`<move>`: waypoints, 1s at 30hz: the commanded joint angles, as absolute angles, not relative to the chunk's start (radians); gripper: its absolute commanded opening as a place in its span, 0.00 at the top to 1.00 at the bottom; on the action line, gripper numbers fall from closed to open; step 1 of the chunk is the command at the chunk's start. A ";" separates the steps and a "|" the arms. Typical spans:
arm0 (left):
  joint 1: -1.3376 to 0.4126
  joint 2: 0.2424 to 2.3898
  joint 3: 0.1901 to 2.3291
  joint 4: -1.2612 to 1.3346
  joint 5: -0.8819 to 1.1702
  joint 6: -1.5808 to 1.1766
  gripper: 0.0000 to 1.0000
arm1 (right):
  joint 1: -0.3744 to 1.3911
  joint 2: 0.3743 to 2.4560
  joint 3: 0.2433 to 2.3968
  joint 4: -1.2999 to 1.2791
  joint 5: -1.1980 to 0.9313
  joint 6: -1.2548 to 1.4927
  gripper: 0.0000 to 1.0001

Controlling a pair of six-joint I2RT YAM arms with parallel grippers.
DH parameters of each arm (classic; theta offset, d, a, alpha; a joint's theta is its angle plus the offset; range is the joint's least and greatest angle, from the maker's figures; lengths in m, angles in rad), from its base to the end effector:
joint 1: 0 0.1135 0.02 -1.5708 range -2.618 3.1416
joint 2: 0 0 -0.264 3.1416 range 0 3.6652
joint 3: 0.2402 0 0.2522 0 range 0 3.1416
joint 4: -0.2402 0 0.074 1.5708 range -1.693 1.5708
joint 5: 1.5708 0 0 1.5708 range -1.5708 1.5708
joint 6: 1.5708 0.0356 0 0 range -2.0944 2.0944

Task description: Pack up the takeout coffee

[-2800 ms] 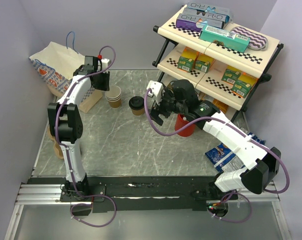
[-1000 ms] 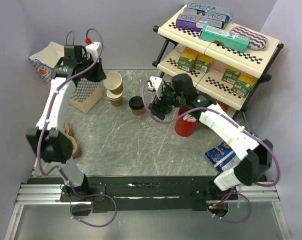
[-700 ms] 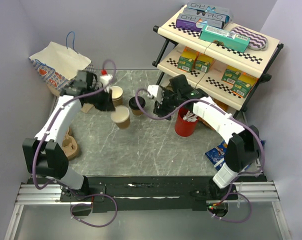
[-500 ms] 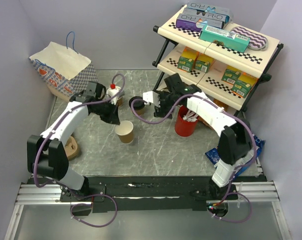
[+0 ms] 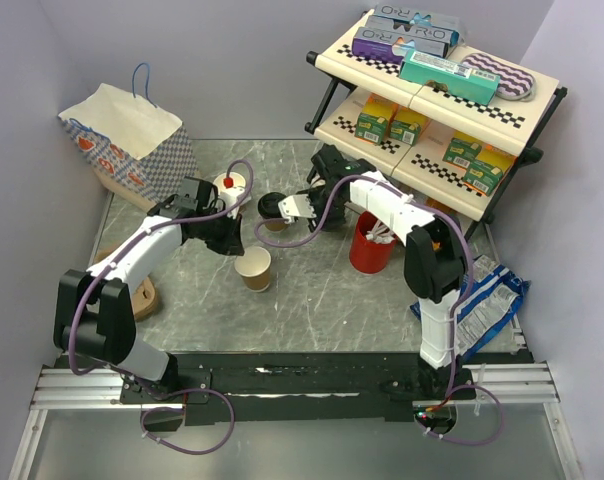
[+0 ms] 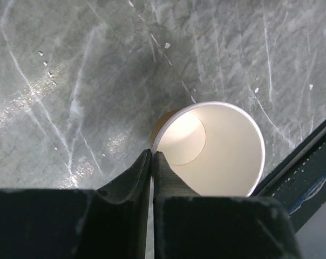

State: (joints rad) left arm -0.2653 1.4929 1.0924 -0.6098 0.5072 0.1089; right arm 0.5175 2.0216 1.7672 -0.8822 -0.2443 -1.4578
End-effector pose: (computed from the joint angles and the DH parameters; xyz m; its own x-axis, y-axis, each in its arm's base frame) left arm 0.2891 -0.0965 0.2474 -0.7605 0.3051 -0.5732 0.5644 0.7471 -0.3512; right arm 0.3719 0.2216 0.2491 0.4759 -0.8385 -0.2655 -0.8475 -0.3565 -0.3933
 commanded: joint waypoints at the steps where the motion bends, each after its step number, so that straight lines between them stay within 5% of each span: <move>1: -0.270 1.443 1.078 -0.540 0.497 0.084 0.89 | 0.522 2.057 1.830 -0.951 -0.180 -1.557 0.34; 14: -0.270 1.463 1.086 -0.552 0.477 0.084 0.65 | 0.515 2.163 1.936 -1.025 -0.104 -1.571 0.46; 30: -0.270 1.459 1.129 -0.558 0.454 0.072 0.62 | 0.509 2.218 1.954 -1.054 -0.060 -1.560 0.56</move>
State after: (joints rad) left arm -0.2661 1.4853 1.0889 -0.5728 0.4660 0.0845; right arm 0.5171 2.2028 1.9053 -1.0298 -0.0719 -1.5387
